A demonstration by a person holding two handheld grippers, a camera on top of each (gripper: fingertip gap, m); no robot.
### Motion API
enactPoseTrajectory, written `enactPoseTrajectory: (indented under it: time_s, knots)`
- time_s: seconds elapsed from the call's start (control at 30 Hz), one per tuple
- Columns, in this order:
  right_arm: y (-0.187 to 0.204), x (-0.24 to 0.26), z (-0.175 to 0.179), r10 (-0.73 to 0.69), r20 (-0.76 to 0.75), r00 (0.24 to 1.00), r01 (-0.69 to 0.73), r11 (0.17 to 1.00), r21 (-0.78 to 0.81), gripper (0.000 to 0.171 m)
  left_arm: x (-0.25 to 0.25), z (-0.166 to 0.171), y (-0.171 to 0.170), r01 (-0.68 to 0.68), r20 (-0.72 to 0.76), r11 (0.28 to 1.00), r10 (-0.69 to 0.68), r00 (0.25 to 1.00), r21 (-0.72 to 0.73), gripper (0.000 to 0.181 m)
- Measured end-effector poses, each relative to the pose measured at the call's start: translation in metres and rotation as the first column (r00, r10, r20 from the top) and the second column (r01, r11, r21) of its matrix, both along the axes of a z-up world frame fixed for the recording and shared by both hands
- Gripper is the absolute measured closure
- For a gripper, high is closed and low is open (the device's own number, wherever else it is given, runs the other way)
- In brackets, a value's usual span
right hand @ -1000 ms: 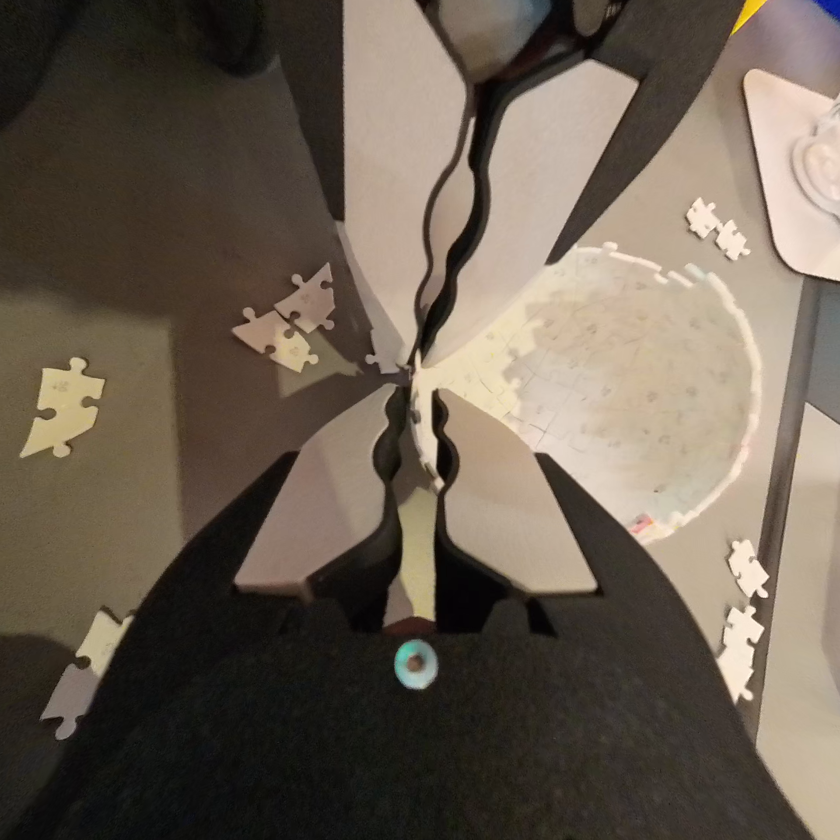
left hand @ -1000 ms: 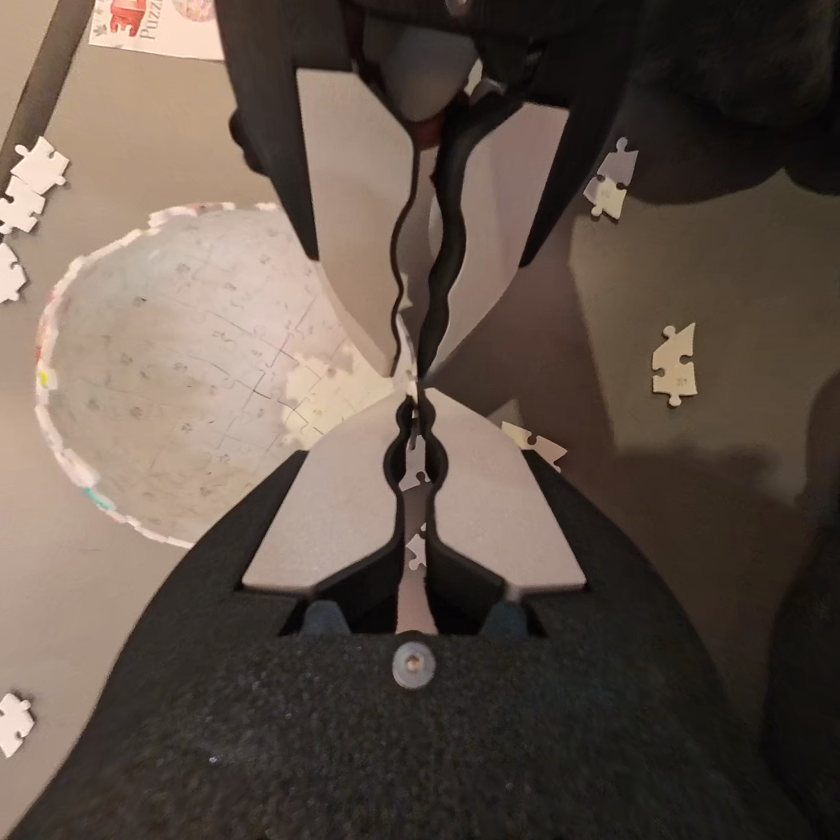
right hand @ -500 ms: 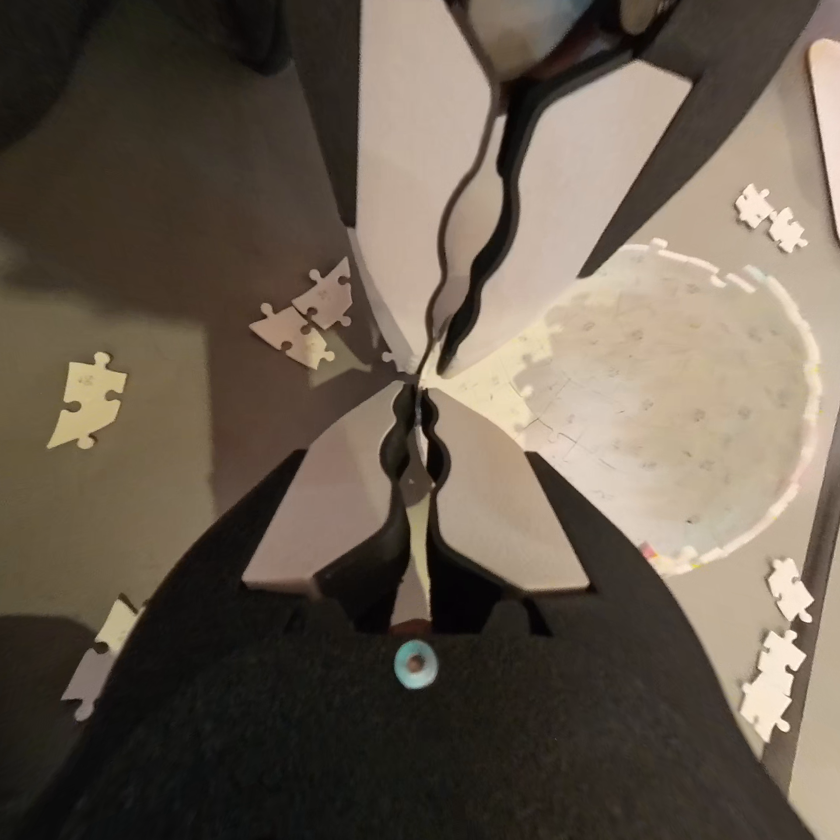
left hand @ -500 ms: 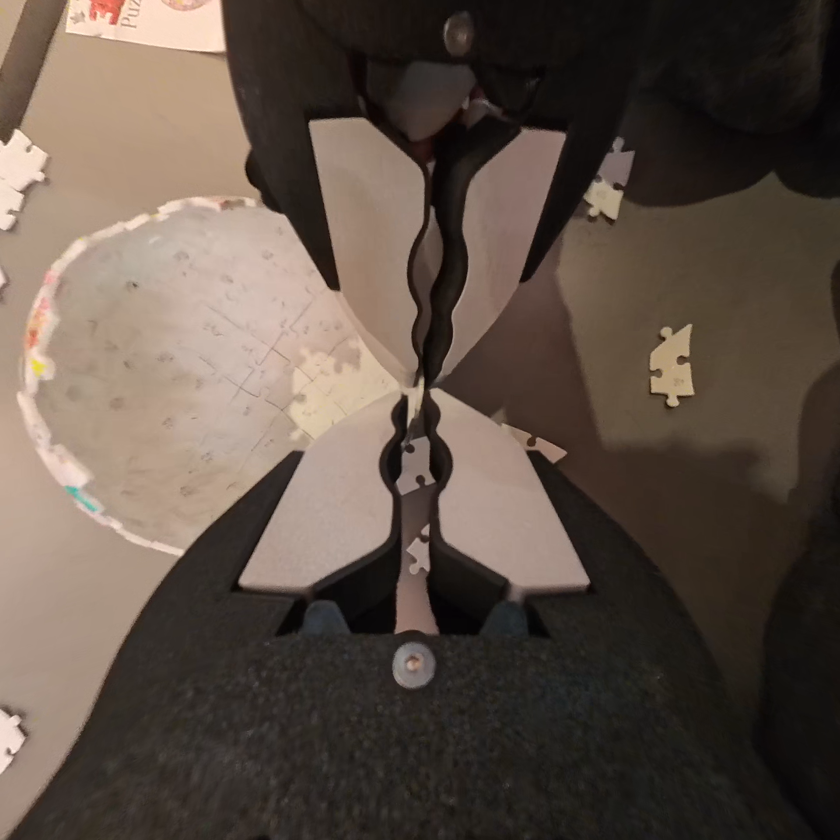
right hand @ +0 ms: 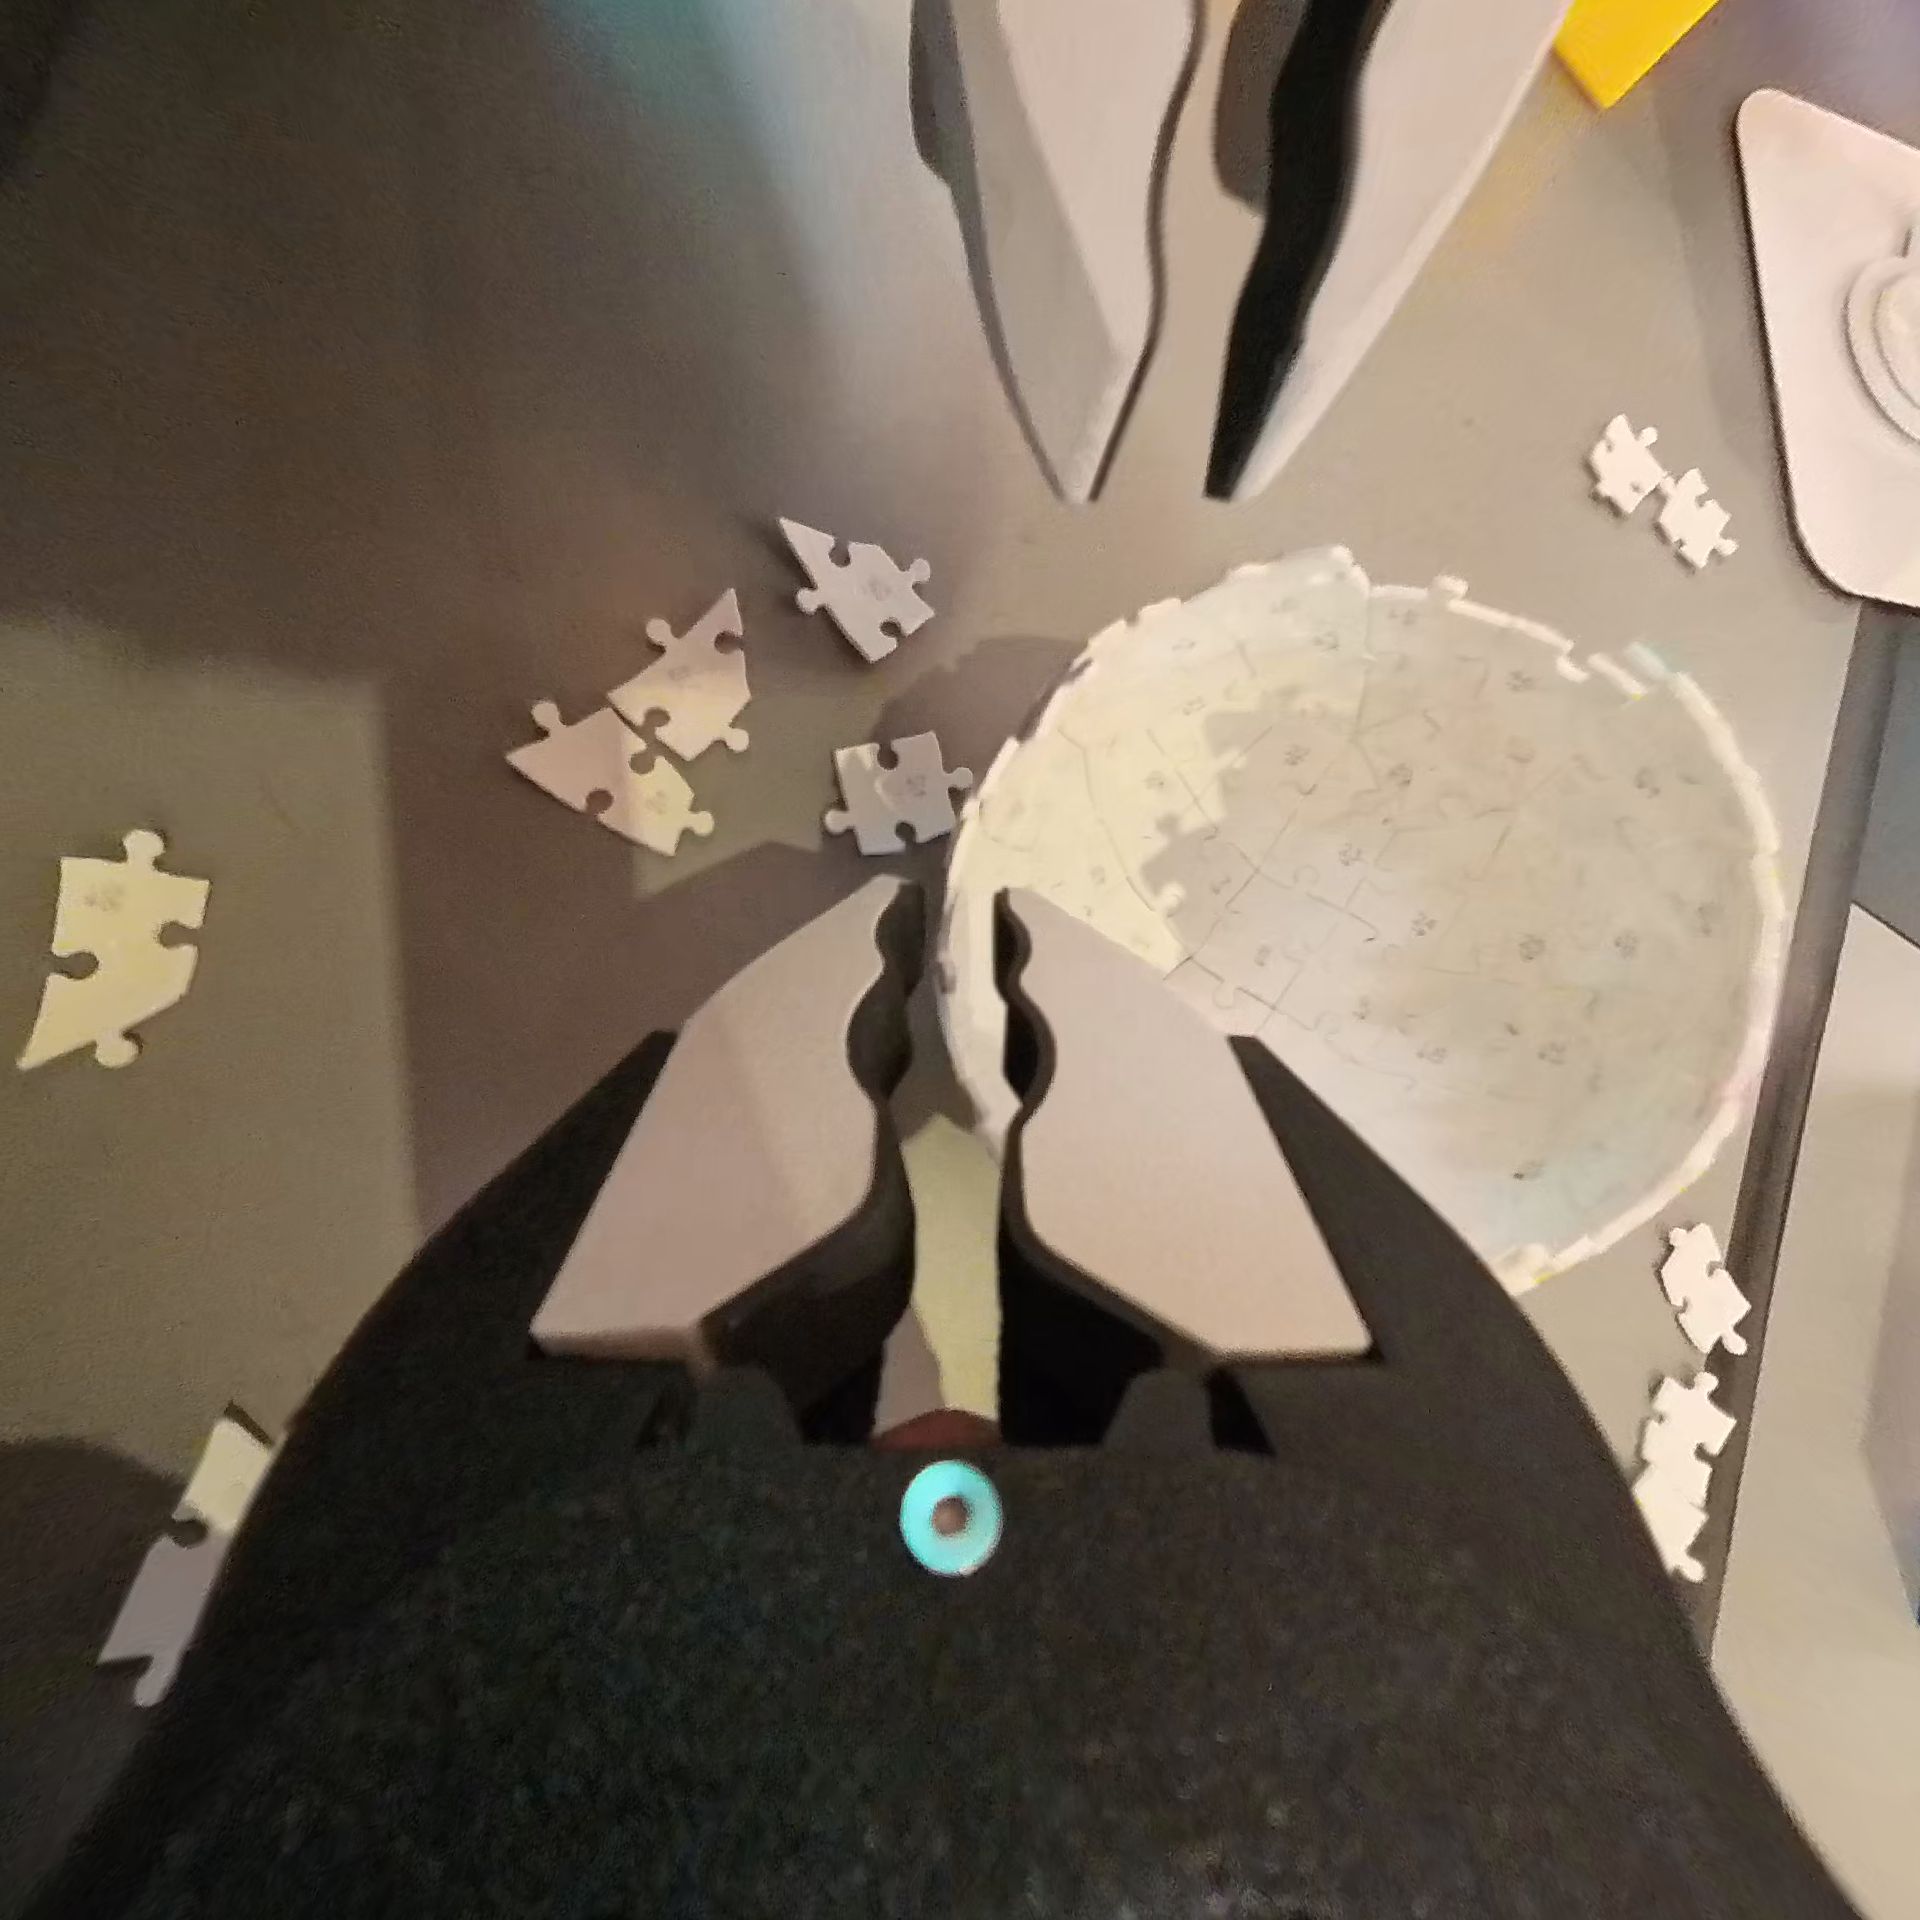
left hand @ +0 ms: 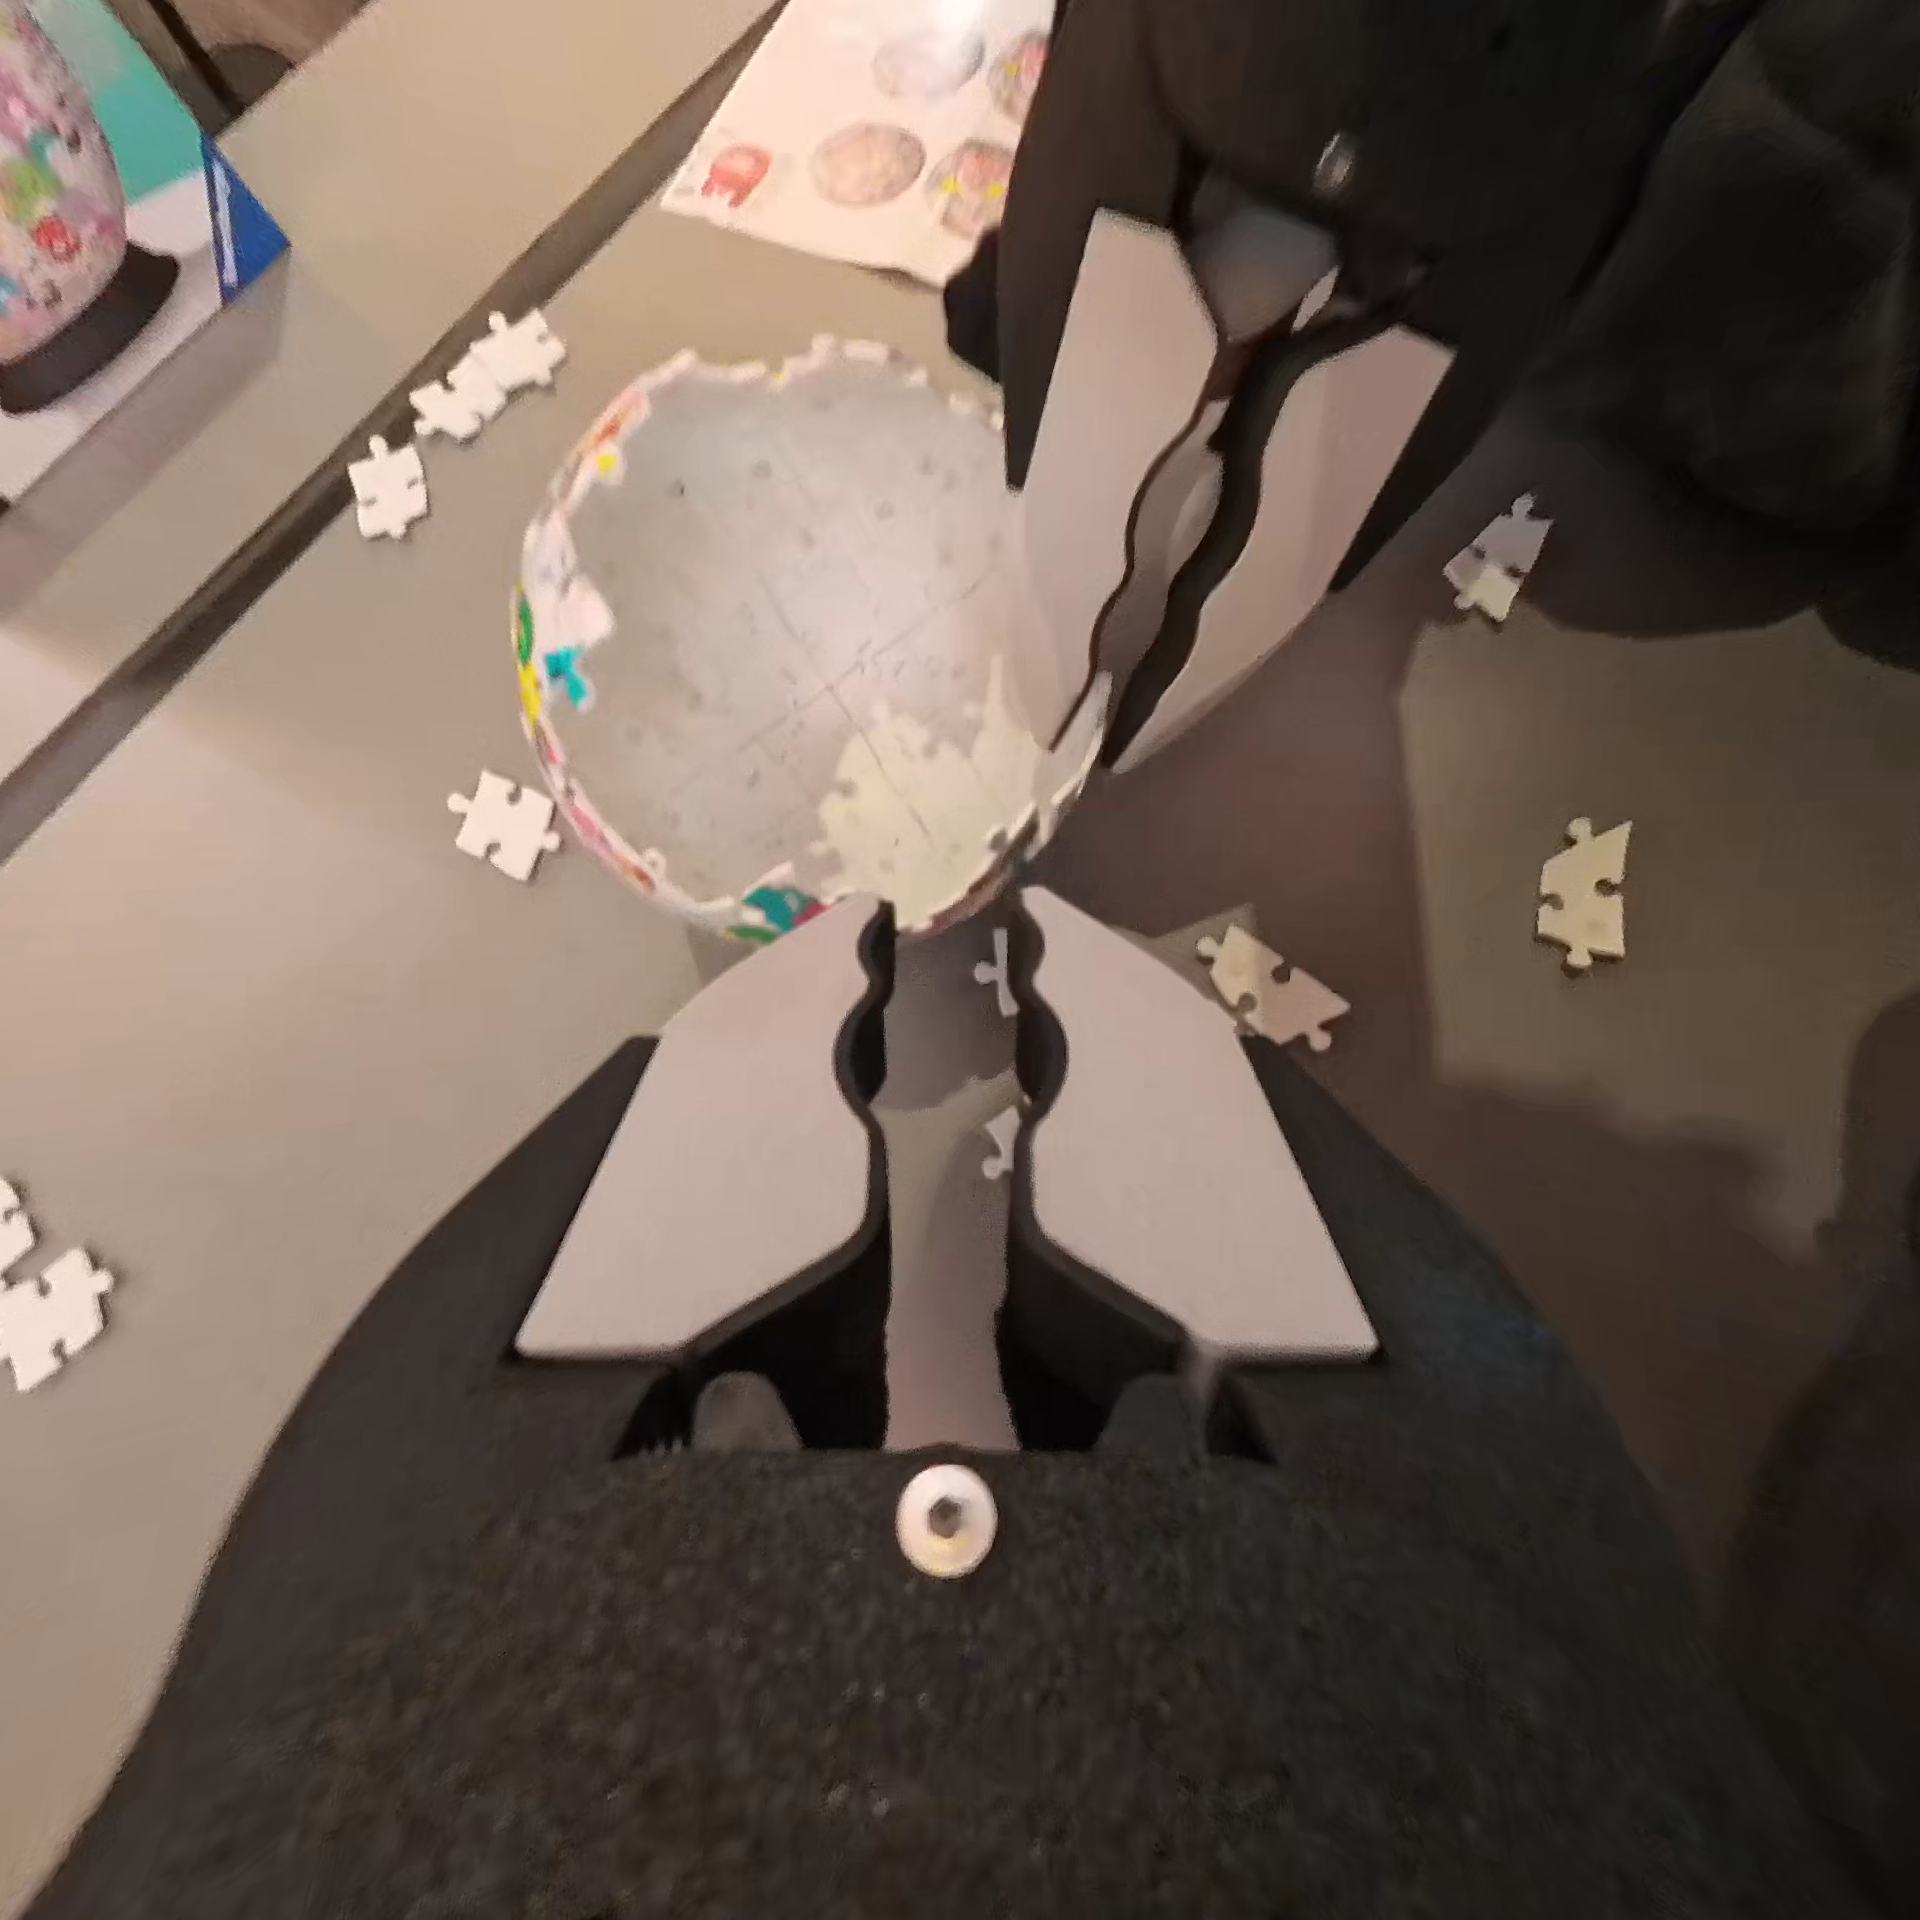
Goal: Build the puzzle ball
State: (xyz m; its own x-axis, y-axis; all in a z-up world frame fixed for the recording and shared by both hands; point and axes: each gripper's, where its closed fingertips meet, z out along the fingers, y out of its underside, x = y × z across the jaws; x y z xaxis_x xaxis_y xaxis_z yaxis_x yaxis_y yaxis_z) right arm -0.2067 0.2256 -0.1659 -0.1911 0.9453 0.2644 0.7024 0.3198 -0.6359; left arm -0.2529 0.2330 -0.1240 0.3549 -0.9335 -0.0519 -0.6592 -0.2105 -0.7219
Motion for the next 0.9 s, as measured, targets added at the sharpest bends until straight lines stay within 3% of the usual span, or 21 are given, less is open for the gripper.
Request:
enactPoseTrajectory:
  time_s: [0.2,0.47,0.6,0.9]
  knots:
    - [-0.004,-0.006,0.002,-0.029,0.027,0.999,0.029,1.0,-0.009,0.155,-0.004,-0.014,-0.003,-0.012,-0.002,1.0,0.012,1.0,0.011,0.161]
    - [0.002,-0.008,0.023,-0.226,-0.047,0.973,0.224,0.973,-0.055,0.144,-0.013,-0.026,-0.009,-0.021,0.043,1.0,0.021,0.999,-0.013,0.161]
    - [0.005,-0.006,0.014,-0.266,0.062,0.962,0.268,0.963,-0.029,0.143,-0.027,-0.032,-0.026,-0.053,0.096,0.994,0.063,0.993,-0.098,0.159]
    - [0.001,-0.02,0.001,-0.235,0.197,0.952,0.24,0.971,-0.004,0.155,-0.073,-0.057,-0.083,-0.121,0.107,0.987,0.132,0.985,-0.101,0.159]
